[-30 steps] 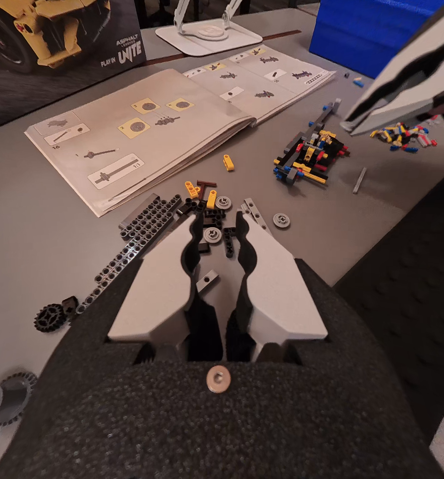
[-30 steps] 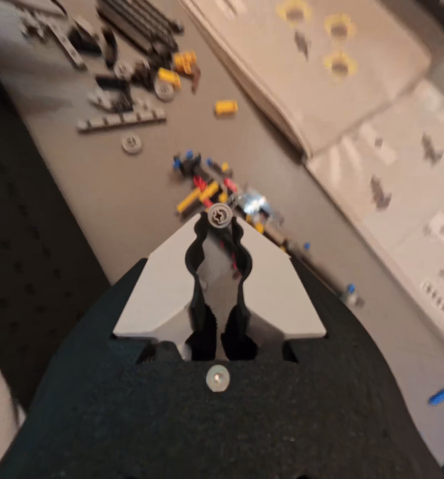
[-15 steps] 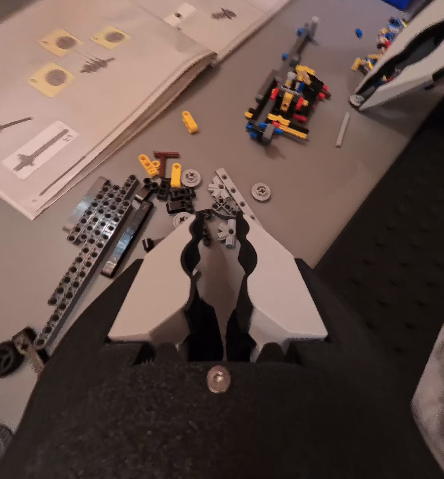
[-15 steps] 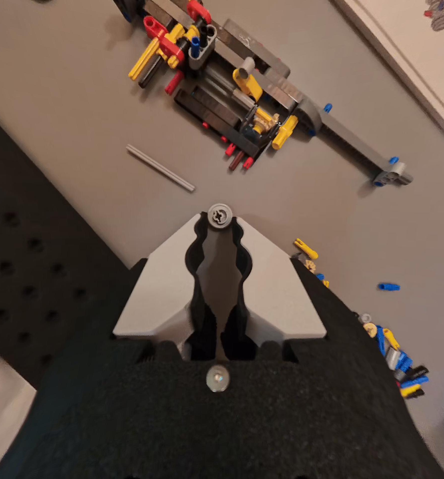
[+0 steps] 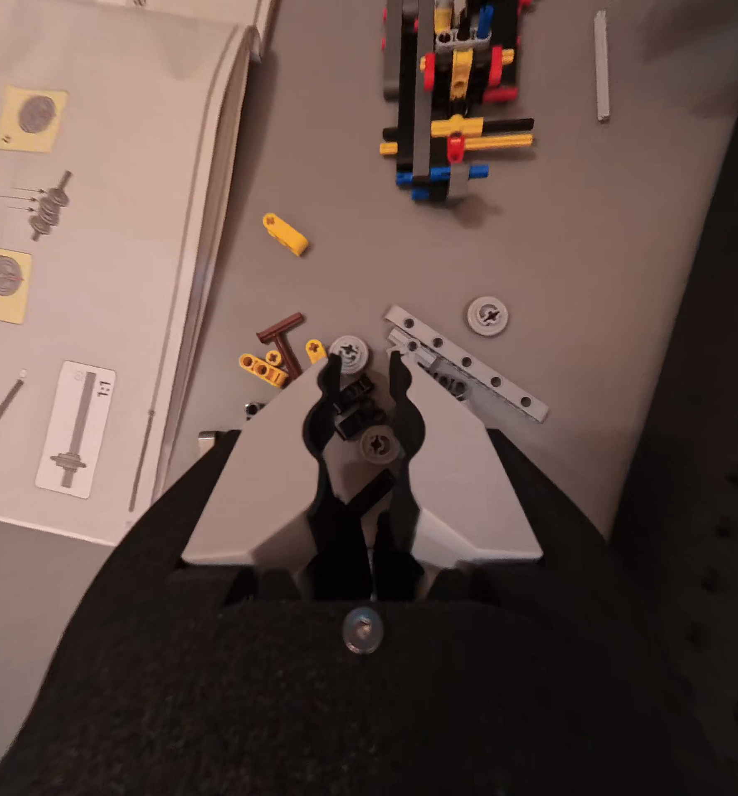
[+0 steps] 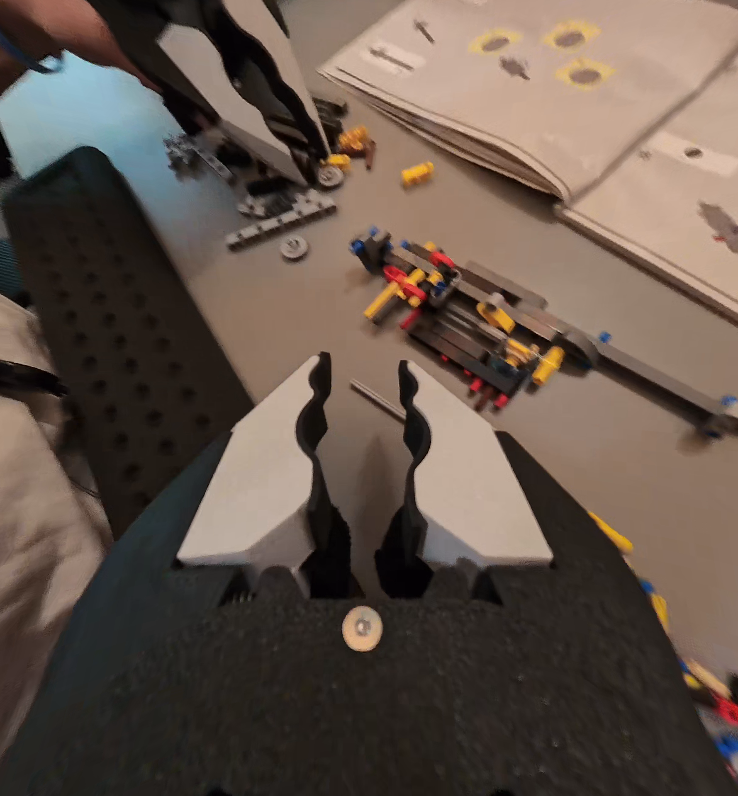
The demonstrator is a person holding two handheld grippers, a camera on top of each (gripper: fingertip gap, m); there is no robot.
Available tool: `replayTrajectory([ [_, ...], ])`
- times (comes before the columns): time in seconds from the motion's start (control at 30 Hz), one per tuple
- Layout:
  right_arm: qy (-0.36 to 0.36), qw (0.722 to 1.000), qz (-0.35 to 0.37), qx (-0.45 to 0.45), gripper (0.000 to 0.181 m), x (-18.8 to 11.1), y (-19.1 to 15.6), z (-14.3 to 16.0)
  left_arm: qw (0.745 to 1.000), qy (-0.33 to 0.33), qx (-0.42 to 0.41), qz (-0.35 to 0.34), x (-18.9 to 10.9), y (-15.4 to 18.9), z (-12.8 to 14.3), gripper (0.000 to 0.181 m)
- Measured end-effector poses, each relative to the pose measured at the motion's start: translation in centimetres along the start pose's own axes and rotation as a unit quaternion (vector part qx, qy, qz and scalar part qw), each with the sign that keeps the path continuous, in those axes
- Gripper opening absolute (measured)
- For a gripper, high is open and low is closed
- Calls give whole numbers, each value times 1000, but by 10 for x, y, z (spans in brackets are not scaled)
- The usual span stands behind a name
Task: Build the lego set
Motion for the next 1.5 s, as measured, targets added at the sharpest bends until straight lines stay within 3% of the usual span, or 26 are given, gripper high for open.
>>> replayTrajectory([
  [0.27, 0, 998, -70, -6, 30, 34, -24, -5, 1000, -9, 2, -13, 8, -5, 3, 24],
  [0.33, -8, 997, -80, -15, 30, 42, -28, -7, 1000, -7, 5, -9, 10, -5, 1, 17],
  [0.5, -18, 996, -60, -62, 27, 69, -42, -24, 1000, -2, 18, -20, 8, -5, -3, 17],
  [0.8, -34, 991, -16, -131, 27, 116, -58, -42, 996, 80, -12, -28, -44, 29, -13, 17],
  [1.03, -54, 985, -16, -164, 18, 127, -66, -38, 994, 106, -32, -18, -51, 57, -9, 17],
  [1.17, -56, 984, 13, -169, 18, 111, -60, -37, 992, 119, -31, 1, -41, 66, -12, 17],
  [1.27, -40, 985, 69, -156, 18, 66, -42, -29, 991, 127, -31, 29, -20, 72, -23, 17],
  [1.4, -77, 985, 131, -76, 18, 5, -3, 12, 993, 90, -59, 42, 26, 72, -39, 17],
  [1.5, -82, 987, 137, -23, 18, -19, 5, 39, 991, 105, -46, 73, 44, 84, -55, 17],
])
Point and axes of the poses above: each gripper's, where its closed fingertips meet, x out along the fingers, z out of its underside, y = z × x across the jaws, the point moved 9 cm from there along -x, back along the fingers, and after that the axes turned 4 degrees about z, right-handed, at the moved point
